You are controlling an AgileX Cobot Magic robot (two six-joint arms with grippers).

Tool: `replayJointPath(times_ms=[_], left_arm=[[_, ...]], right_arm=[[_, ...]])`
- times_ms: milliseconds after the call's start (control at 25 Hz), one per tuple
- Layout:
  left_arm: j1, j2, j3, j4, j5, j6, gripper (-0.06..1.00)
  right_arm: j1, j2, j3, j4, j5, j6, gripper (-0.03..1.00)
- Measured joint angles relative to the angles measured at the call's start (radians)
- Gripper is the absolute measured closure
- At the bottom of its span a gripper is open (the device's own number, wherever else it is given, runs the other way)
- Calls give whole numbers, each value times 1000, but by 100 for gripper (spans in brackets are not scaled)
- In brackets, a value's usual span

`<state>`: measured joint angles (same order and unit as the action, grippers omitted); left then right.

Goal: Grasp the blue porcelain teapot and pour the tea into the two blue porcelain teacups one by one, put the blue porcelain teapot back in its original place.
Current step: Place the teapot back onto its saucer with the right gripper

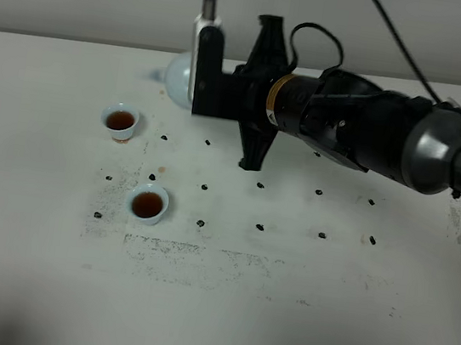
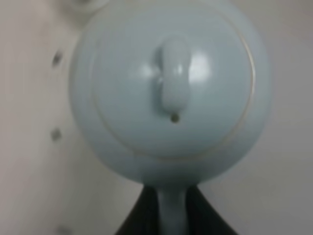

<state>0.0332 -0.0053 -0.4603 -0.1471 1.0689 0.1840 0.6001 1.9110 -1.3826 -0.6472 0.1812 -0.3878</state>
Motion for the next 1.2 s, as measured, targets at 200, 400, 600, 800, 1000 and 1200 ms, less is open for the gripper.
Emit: replayJointPath(times_ms=[200, 400, 600, 800, 1000, 1200], left_arm=[[0, 0, 0, 0, 0, 0, 29], [0, 0, 0, 0, 0, -1, 29], [0, 0, 0, 0, 0, -1, 29], [0, 0, 0, 0, 0, -1, 29], [0, 0, 0, 0, 0, -1, 29], [0, 0, 0, 0, 0, -1, 29]], right_arm=[[-10, -55, -9, 315, 204, 366, 93], [-40, -25, 27, 479, 334, 429, 93], [-42, 35, 40, 574, 338, 432, 93], [-36, 101, 42, 630, 331, 434, 93], [-14, 130, 42, 647, 311, 434, 93], [3, 133, 42, 663, 282, 434, 93]])
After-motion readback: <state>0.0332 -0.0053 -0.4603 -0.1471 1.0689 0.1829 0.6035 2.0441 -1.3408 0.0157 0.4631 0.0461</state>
